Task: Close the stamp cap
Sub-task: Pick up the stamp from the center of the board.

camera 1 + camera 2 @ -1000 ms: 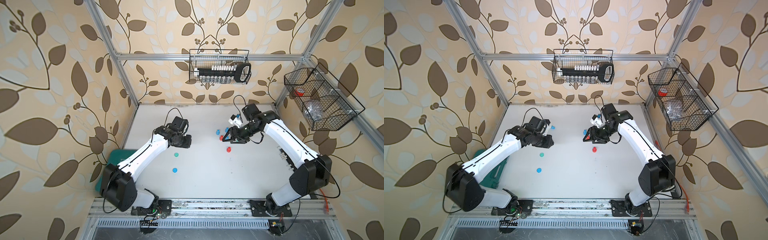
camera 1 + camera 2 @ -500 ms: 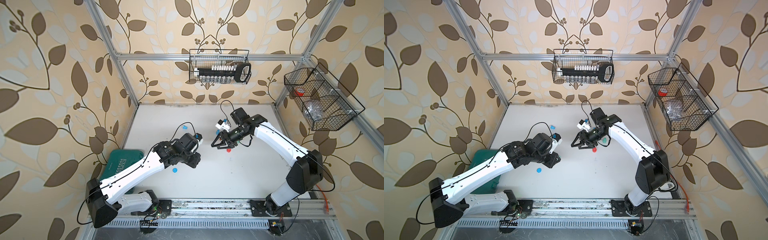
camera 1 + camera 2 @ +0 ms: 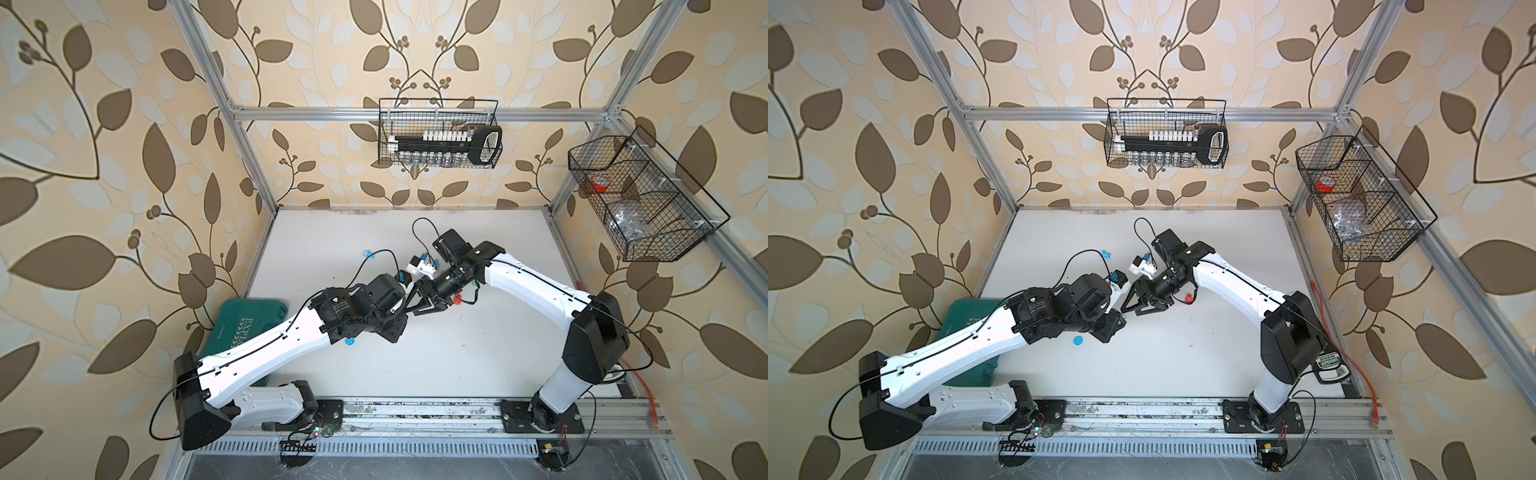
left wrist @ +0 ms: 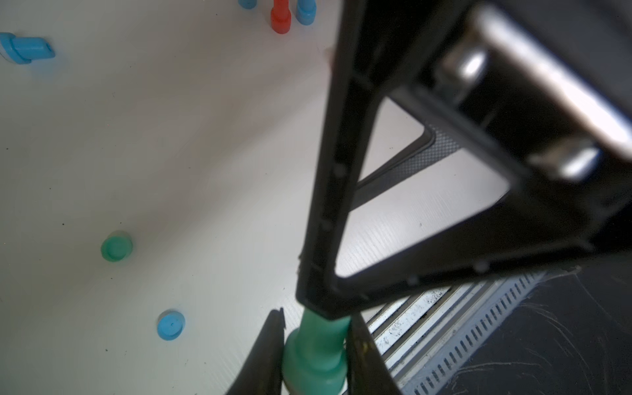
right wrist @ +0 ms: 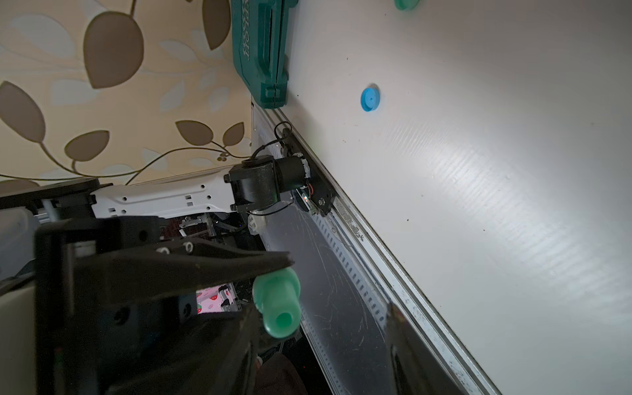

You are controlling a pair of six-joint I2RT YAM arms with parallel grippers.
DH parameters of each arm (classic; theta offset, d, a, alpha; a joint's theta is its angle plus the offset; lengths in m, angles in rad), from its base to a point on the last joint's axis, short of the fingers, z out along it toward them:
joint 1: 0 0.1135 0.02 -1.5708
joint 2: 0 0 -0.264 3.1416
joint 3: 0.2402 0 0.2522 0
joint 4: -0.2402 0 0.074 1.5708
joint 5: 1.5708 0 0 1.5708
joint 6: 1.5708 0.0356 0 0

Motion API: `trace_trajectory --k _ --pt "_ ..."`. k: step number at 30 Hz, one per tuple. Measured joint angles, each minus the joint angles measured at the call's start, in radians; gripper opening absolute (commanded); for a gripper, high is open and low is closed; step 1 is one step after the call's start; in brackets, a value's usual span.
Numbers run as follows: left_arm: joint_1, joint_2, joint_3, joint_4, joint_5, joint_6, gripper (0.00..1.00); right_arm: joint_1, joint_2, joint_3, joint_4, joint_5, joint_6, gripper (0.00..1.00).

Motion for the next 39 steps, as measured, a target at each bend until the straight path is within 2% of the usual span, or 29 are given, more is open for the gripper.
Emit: trace_trajectory --k 8,30,39 --pt "-0.013 0.0 0.0 -0.011 -0.011 -0.02 0.25 0.028 0.0 -0.064 0.114 -0.057 0.079 0.49" --pt "-0.019 -0.005 -0.002 -0.031 -0.011 -0.022 0.25 0.054 0.0 -0.075 0.177 -0.13 0.093 0.07" --pt "-0.029 -0.012 -0.002 -0.033 -0.023 -0.022 0.26 0.054 -0.004 -0.077 0.174 -0.14 0.08 0.03"
